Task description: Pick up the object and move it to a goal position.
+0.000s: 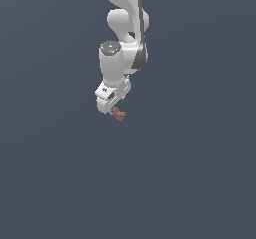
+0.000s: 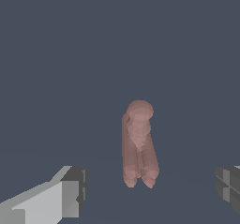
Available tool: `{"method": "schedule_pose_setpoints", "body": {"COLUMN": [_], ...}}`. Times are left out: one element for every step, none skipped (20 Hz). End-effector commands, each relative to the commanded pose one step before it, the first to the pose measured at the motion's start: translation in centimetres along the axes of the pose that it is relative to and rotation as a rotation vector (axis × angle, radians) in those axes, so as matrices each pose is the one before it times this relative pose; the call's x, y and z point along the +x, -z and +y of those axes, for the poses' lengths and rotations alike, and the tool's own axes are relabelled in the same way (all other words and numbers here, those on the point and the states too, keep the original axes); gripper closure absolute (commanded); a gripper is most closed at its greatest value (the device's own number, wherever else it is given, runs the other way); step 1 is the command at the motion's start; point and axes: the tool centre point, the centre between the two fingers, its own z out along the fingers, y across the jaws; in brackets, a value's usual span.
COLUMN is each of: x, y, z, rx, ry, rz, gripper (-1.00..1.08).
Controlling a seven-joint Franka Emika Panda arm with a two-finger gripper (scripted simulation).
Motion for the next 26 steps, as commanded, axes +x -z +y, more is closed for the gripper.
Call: {"method": "schedule_pose_setpoints", "body": {"x": [-0.058, 0.03, -0.002, -0.005, -0.008, -0.012, 0.013, -0.018, 0.007, -0.024, 0.002, 0.002, -0.022, 0.012, -0.014, -0.01, 0.022, -0.005, -0.003, -0.002, -0.001, 0.0, 0.0, 0.0, 0.0, 0.0], "y": [-0.021, 0.011, -0.029, -0.087, -0.145, -0.204, -0.261, -0.321, -0.376, -0.432, -0.483, -0.511, -0.465, -0.408, -0.353, -0.295, -0.236, -0.183, -0.13, -0.077, -0.026, 0.0, 0.0, 0.0, 0.0, 0.0], "z": [-0.056, 0.034, -0.001, -0.002, -0.003, -0.005, -0.022, -0.008, -0.024, -0.009, -0.024, -0.021, 0.0, -0.012, 0.009, 0.012, -0.004, 0.012, 0.01, 0.006, 0.002, 0.0, 0.0, 0.0, 0.0, 0.0], "rx": [-0.00027, 0.00019, 0.0, 0.0, 0.0, 0.0, 0.00004, 0.0, 0.00004, 0.0, 0.00004, 0.00002, 0.0, -0.00003, 0.0, 0.0, -0.00012, 0.0, 0.0, 0.0, 0.0, 0.0, 0.0, 0.0, 0.0, 0.0], "ry": [0.0067, -0.00408, 0.0, 0.0, 0.0, 0.0, 0.00068, 0.0, 0.00068, 0.0, 0.00068, 0.00068, 0.0, 0.00069, 0.0, 0.0, 0.00066, 0.0, 0.0, 0.0, 0.0, 0.0, 0.0, 0.0, 0.0, 0.0], "rz": [0.00006, -0.00007, 0.0, 0.0, 0.0, 0.0, 0.00013, 0.0, 0.00013, 0.0, 0.00012, 0.0001, 0.0, 0.00002, 0.0, 0.0, -0.00016, 0.0, 0.0, 0.0, 0.0, 0.0, 0.0, 0.0, 0.0, 0.0], "gripper": [-0.92, -0.92, -0.92, -0.92, -0.92, -0.92, -0.92, -0.92, -0.92, -0.92, -0.92, -0.92, -0.92, -0.92, -0.92, -0.92, -0.92, -0.92, -0.92, -0.92, -0.92, 1.08, 1.08, 1.08, 1.08, 1.08]}}
